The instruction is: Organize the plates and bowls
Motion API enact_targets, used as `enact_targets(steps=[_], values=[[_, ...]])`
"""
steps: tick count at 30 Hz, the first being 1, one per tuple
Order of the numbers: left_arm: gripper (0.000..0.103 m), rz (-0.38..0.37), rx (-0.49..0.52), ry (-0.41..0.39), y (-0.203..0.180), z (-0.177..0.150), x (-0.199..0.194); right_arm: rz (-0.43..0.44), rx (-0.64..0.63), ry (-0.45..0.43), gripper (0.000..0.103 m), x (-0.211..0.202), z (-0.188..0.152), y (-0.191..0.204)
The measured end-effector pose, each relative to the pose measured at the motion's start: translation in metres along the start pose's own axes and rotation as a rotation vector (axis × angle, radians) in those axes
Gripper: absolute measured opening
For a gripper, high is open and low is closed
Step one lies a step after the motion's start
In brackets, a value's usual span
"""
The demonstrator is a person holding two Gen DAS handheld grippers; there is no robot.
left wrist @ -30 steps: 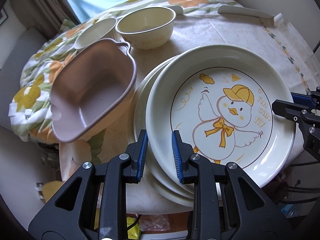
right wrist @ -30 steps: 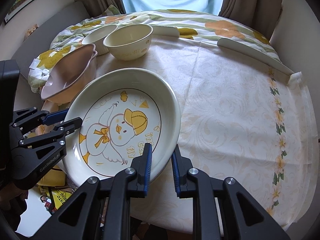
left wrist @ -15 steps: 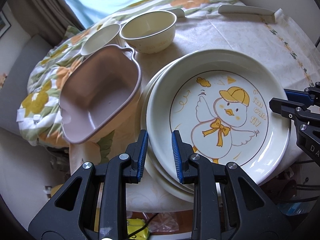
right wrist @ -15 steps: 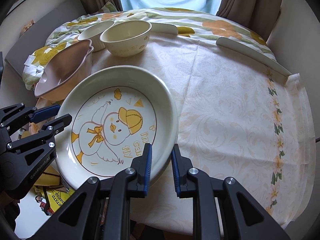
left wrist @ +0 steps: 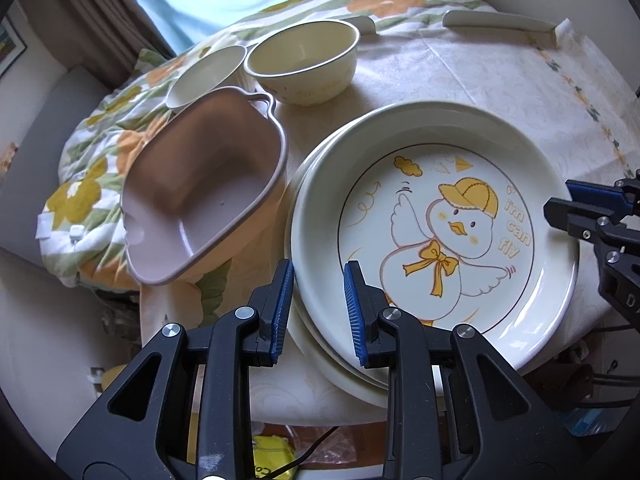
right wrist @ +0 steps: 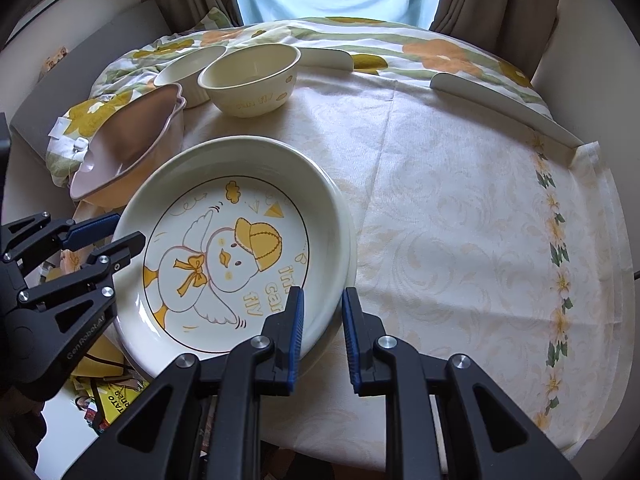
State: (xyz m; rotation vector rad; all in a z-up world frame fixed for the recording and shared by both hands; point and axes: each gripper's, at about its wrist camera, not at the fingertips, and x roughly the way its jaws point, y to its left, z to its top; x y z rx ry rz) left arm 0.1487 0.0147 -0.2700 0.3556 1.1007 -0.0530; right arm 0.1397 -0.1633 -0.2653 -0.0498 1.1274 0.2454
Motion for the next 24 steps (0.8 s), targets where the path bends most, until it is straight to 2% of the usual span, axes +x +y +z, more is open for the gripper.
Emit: enact_targets(steps=[3, 8, 15, 16, 17, 18, 19, 20, 21, 24], values=[[0.026, 0.007, 0.003, 0.001, -0.002, 0.001, -0.001, 0.021, 0.019, -0.001, 0.018, 0.000, 0.000, -0.003], [0.026, -0.047, -0.058, 0.001, 0.010, 0.004, -0.008, 0.047, 0.058, -0.044, 0.018, -0.015, 0.004, -0.014], [0.026, -0.047, -0.152, -0.111, 0.038, 0.016, -0.063, 0.125, 0.028, -0.134, 0.018, -0.059, 0.024, -0.018], [0.032, -0.045, -0.174, -0.129, 0.044, 0.017, -0.073, 0.135, 0.014, -0.154, 0.027, -0.066, 0.028, -0.016], [0.052, -0.042, -0.196, -0.143, 0.050, 0.018, -0.081, 0.145, 0.002, -0.175, 0.036, -0.072, 0.033, -0.014], [0.069, -0.036, -0.222, -0.161, 0.057, 0.019, -0.088, 0.164, -0.012, -0.199, 0.062, -0.080, 0.038, -0.013], [0.097, -0.024, -0.255, -0.188, 0.064, 0.018, -0.097, 0.184, -0.023, -0.217, 0.082, -0.084, 0.042, -0.011], [0.103, -0.007, -0.287, -0.220, 0.071, 0.016, -0.106, 0.204, -0.033, -0.237, 0.087, -0.089, 0.047, -0.009], [0.103, 0.006, -0.314, -0.243, 0.077, 0.014, -0.114, 0.224, -0.048, -0.258, 0.088, -0.094, 0.053, -0.007], [0.103, 0.010, -0.381, -0.246, 0.097, 0.011, -0.126, 0.270, -0.096, -0.280, 0.089, -0.100, 0.068, 0.000]])
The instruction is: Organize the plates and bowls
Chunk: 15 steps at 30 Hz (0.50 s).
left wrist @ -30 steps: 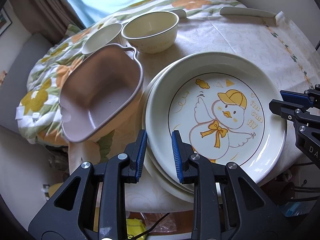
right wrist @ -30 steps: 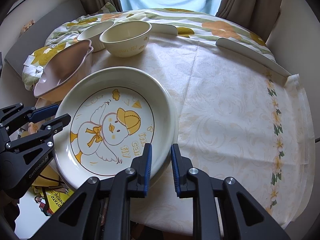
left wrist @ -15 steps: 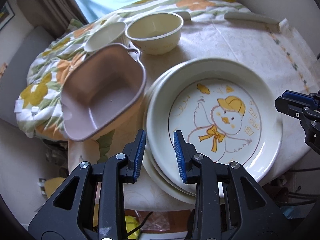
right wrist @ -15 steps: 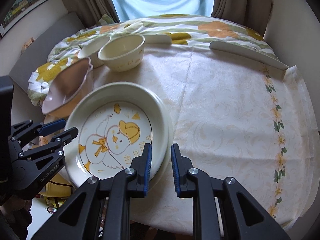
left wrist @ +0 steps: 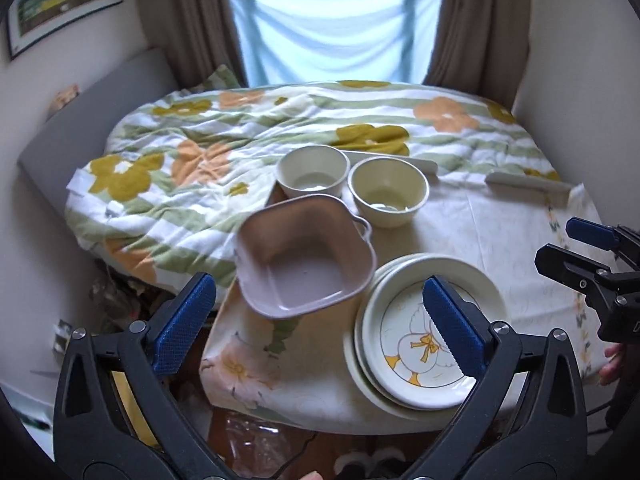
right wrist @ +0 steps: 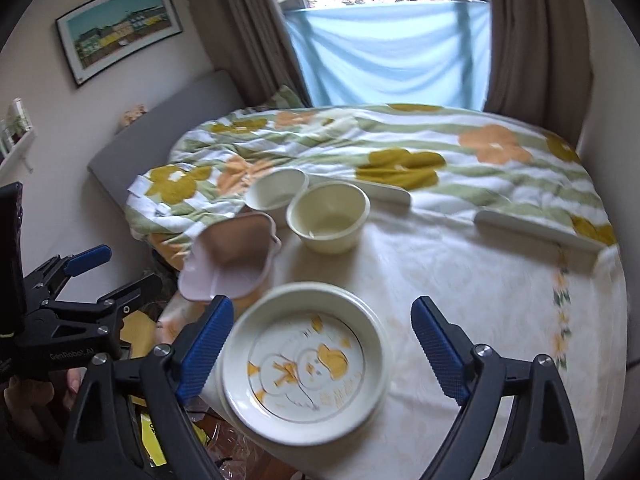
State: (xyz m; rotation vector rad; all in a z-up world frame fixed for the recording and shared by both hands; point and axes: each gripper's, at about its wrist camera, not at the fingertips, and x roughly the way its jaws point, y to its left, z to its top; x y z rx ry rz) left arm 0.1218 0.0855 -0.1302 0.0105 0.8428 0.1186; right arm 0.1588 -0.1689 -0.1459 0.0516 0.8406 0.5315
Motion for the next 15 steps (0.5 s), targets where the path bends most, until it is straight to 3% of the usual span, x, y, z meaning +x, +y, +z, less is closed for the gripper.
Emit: enact_targets(steps=[3, 7, 11, 15], values=[[0.103, 0.003, -0.083, 0.002, 0.024, 0.006, -0.005, 0.043, -0.072, 0.029, 0.089, 0.010, 0.022, 0.008], [0.103, 0.016, -0.188, 0.008, 0.059, 0.009, 0.000, 0.022, -0.154, 0.054, 0.089, 0.030, 0.037, 0.023], [0.103, -0.024, -0.259, 0.062, 0.084, 0.005, 0.025, 0.078, -0.156, 0.102, 0.089, 0.061, 0.040, 0.034], [0.103, -0.050, -0.293, 0.126, 0.095, -0.001, 0.061, 0.070, -0.157, 0.206, 0.089, 0.113, 0.036, 0.043]])
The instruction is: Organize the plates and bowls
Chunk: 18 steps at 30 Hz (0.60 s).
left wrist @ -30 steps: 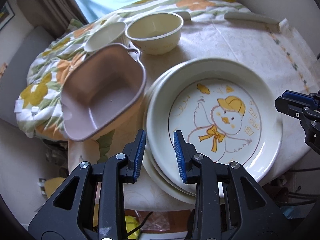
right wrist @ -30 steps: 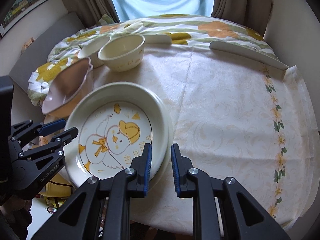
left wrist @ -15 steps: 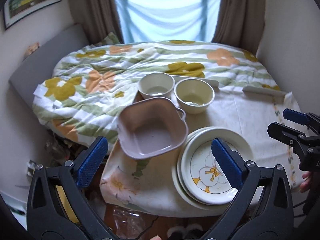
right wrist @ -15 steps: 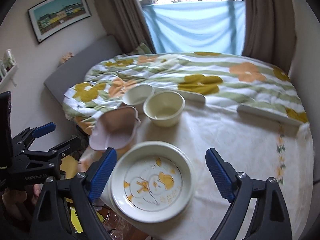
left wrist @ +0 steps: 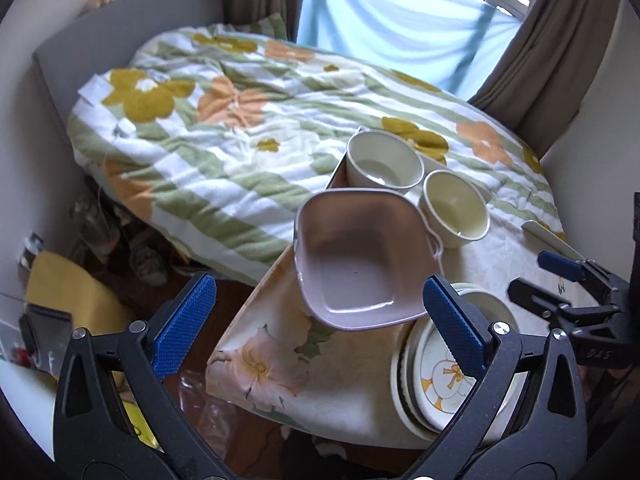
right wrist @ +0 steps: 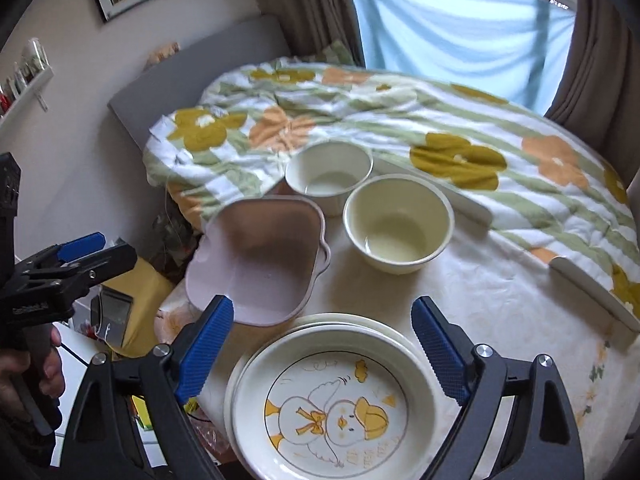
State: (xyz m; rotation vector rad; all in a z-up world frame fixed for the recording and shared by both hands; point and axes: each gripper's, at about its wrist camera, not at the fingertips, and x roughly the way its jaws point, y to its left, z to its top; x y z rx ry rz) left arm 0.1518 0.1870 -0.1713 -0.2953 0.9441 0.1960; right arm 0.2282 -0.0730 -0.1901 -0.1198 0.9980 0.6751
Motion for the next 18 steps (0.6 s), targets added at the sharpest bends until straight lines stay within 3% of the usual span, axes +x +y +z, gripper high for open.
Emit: enact_targets(steps=[6, 9, 13, 17, 18], values=[[0.102, -0.051, -0.032, 0.100, 0.012, -0.002, 0.062, 0.041, 0.066, 0.100, 0.088, 0.059, 0.007, -0.003], [0.094, -0.050, -0.023, 0.150, 0.013, -0.005, 0.089, 0.065, 0.094, 0.148, 0.068, 0.084, 0.011, -0.004], [0.076, -0.060, -0.020, 0.204, 0.016, -0.005, 0.117, 0.065, 0.106, 0.198, 0.053, 0.107, 0.014, -0.004], [0.049, -0.070, 0.001, 0.228, 0.016, -0.001, 0.133, 0.070, 0.120, 0.219, 0.037, 0.122, 0.018, -0.004], [0.047, -0.067, 0.012, 0.233, 0.016, 0.000, 0.136, 0.068, 0.122, 0.223, 0.032, 0.124, 0.018, -0.003]])
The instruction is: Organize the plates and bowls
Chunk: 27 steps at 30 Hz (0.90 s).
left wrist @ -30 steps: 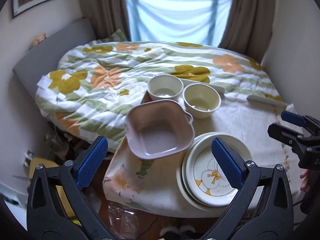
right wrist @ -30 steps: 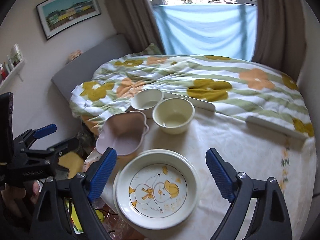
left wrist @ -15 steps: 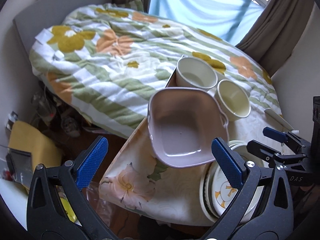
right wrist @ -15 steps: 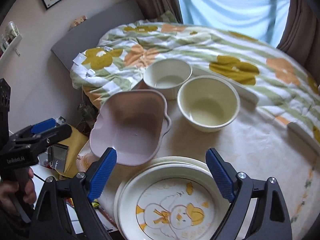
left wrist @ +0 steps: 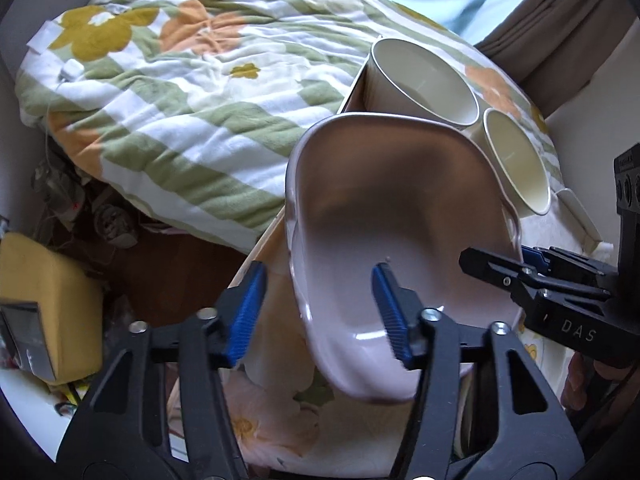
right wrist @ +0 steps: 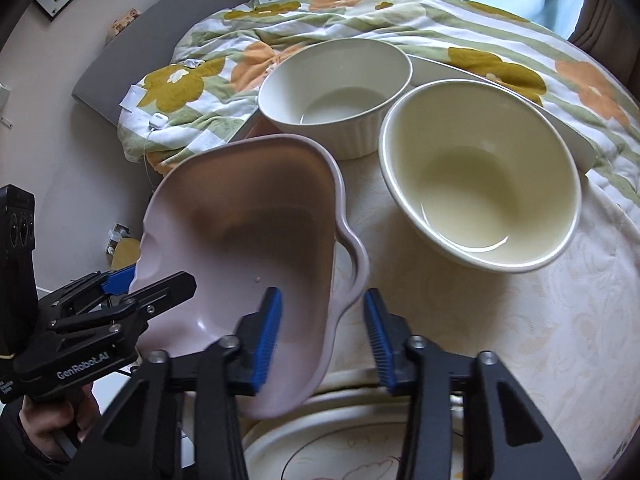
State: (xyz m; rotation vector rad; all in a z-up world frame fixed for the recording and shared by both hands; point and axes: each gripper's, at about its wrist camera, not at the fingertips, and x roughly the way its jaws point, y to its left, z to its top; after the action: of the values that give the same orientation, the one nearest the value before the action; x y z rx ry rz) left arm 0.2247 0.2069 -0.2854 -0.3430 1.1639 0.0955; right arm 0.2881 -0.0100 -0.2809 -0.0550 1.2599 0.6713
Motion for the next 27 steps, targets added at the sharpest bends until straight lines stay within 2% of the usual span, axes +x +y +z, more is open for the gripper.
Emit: enact_targets(steps=[2, 3, 5, 18, 27], values=[[0.032, -0.003, 0.010, 0.012, 0.000, 0.003, 0.005, -0.001, 0.001, 0.007, 0.025, 0.004, 0.003, 0.000], [0.029, -0.010, 0.011, 0.021, 0.001, 0.004, 0.008, 0.001, -0.001, 0.009, 0.017, 0.004, 0.003, 0.000], [0.026, -0.025, 0.014, 0.028, 0.000, 0.005, 0.011, 0.001, -0.002, 0.011, 0.016, 0.005, 0.004, 0.001], [0.026, -0.005, 0.096, -0.028, -0.009, 0.007, -0.011, -0.016, -0.007, -0.041, 0.015, -0.010, 0.000, 0.012], [0.026, 0.012, 0.180, -0.124, -0.049, 0.003, -0.071, 0.004, 0.017, -0.161, 0.015, -0.074, -0.019, 0.011]])
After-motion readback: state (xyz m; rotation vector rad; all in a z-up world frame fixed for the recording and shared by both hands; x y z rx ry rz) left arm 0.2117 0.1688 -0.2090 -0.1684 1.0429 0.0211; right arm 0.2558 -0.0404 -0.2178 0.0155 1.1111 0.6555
